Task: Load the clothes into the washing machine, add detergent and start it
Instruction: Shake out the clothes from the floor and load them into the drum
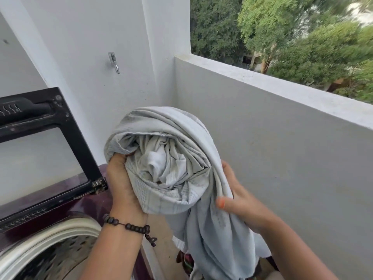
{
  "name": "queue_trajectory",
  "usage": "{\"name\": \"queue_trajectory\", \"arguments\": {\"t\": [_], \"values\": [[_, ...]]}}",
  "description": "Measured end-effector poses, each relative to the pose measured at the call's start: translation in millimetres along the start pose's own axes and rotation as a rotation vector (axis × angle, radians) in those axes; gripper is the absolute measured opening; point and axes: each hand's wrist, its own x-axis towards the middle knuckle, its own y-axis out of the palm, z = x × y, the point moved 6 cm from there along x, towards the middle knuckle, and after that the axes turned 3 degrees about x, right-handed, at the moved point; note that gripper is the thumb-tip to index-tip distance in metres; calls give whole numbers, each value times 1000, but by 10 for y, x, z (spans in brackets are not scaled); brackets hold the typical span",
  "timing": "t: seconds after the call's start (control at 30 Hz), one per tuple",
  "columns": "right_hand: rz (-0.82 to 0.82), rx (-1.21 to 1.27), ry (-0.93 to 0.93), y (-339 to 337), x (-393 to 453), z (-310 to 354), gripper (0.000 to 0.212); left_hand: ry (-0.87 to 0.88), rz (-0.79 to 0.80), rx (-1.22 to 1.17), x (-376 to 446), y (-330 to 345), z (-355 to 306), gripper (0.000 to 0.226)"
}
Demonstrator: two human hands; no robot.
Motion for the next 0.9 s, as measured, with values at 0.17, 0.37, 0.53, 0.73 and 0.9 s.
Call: {"name": "queue_trajectory", "arguments": {"t": [0.17, 0.37, 0.53, 0.73, 0.9], "values": [[63, 20, 41, 191, -13, -118, 114, 39, 31, 16, -1, 1, 18, 27], [-180, 197, 62, 168, 24, -152, 96, 246, -35, 298, -164, -124, 162, 59], [-408, 103, -71, -232, -55, 24, 61, 110, 241, 700, -419, -395, 554, 88], [-510, -705, -184, -585, -99, 243, 62, -46, 557, 1174, -584, -543, 475, 134], [-356, -1014, -304, -234, -29, 238, 65, 309, 717, 1732, -639, -1, 410, 147]]}}
